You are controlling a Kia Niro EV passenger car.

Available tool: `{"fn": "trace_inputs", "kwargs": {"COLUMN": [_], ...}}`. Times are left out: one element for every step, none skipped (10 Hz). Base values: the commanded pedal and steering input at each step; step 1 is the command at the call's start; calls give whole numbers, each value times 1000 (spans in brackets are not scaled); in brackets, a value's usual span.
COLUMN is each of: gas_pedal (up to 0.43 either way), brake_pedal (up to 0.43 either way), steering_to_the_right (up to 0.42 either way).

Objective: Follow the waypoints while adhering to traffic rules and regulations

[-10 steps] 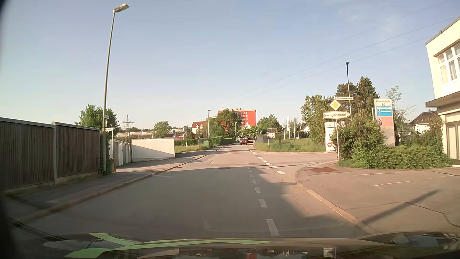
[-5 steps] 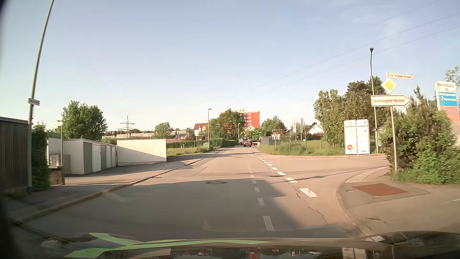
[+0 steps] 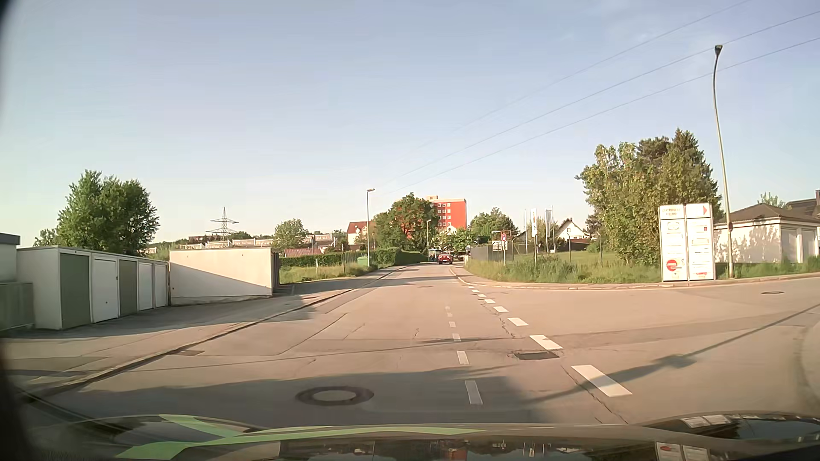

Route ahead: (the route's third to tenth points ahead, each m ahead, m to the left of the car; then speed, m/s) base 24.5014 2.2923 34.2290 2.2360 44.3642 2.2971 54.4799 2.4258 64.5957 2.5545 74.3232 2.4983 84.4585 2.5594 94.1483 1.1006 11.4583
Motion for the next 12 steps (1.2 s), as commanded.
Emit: {"fn": "trace_inputs", "kwargs": {"gas_pedal": [110, 110, 110, 110, 110, 98, 87, 87, 98, 87, 87, 87], "brake_pedal": [0, 0, 0, 0, 0, 0, 0, 0, 0, 0, 0, 0], "steering_to_the_right": [-9, -9, -9, -9, -9, -9, -8, -7, -7, -3, -1, -1]}}
